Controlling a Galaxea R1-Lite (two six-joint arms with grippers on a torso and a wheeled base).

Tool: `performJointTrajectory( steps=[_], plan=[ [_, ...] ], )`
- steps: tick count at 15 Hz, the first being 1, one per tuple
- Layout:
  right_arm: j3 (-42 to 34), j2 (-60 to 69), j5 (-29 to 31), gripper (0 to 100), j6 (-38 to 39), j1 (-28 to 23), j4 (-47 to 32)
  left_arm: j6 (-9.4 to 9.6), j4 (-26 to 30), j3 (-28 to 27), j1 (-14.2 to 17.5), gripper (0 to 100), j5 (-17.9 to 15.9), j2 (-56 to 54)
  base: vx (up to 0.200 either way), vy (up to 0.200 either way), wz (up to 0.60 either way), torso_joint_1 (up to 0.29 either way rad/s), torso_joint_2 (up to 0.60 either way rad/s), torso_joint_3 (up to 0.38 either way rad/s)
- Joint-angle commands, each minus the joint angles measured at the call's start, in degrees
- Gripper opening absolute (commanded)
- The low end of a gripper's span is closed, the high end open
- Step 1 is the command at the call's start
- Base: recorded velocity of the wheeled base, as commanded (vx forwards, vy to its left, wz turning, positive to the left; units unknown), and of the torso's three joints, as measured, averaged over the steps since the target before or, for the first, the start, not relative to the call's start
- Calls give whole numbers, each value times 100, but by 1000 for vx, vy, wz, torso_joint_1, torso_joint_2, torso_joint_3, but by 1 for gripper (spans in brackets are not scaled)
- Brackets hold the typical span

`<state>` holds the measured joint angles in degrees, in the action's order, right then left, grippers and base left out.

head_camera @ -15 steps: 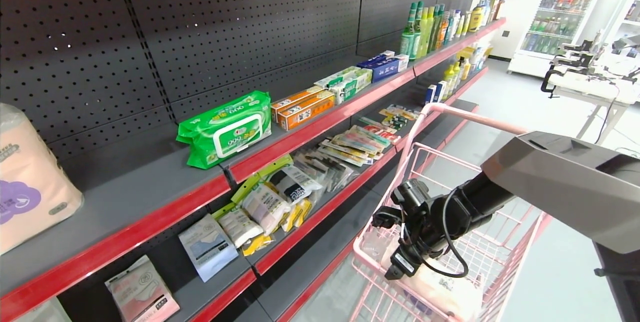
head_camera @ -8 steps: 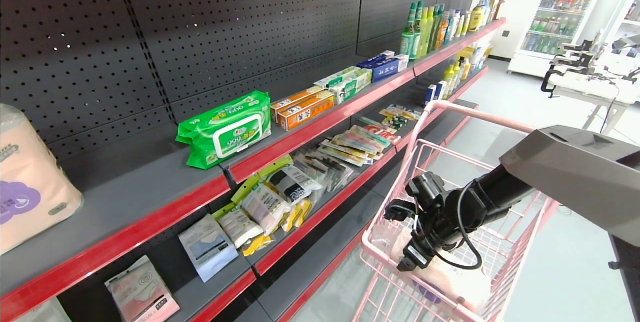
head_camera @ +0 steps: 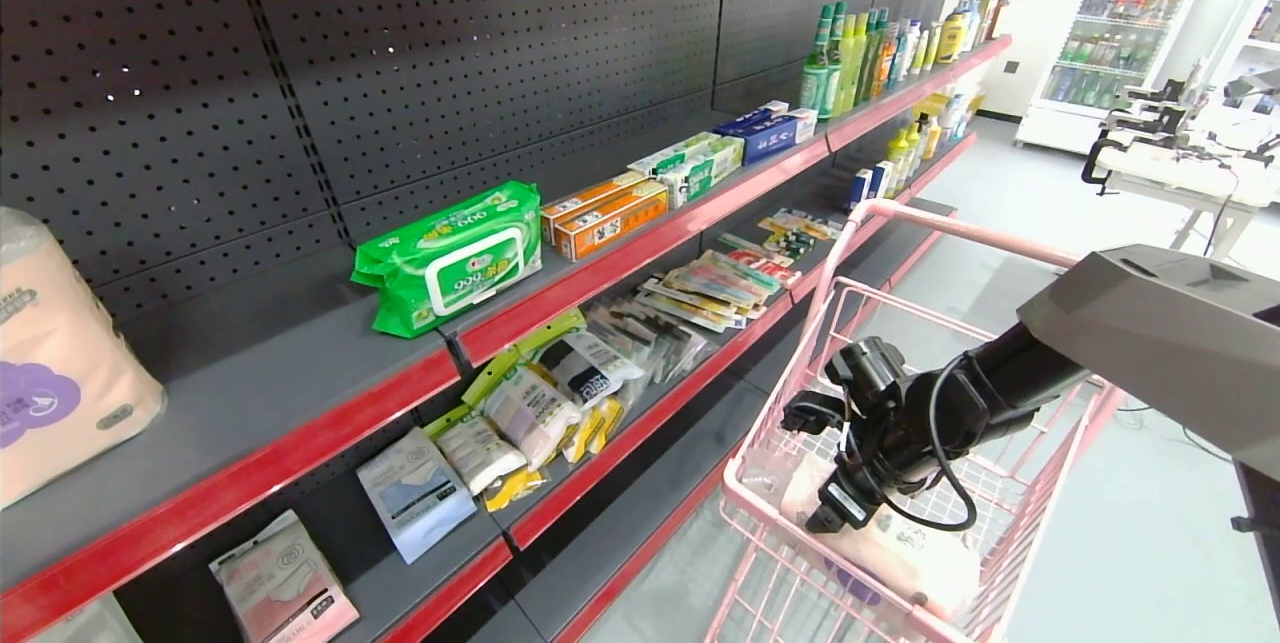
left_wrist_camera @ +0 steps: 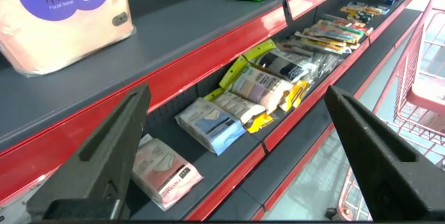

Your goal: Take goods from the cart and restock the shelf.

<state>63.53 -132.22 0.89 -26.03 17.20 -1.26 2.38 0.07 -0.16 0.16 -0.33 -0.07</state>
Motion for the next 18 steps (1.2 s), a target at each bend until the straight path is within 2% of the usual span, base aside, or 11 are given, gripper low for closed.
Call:
performJointTrajectory(
  steps=[1,7,18],
  plan=[
    [-7,-58,-10,100,-8,-68,-6,8,-7,-2,2,100,-2,7,0,0,0,0,0,0],
    [204,-419,-159,100,-192,-50,3,8,1,-2,2,100,-2,7,0,0,0,0,0,0],
    [626,-972,-80,100,-386,47,55,8,-7,7,2,100,-11,7,0,0,0,0,0,0]
  ],
)
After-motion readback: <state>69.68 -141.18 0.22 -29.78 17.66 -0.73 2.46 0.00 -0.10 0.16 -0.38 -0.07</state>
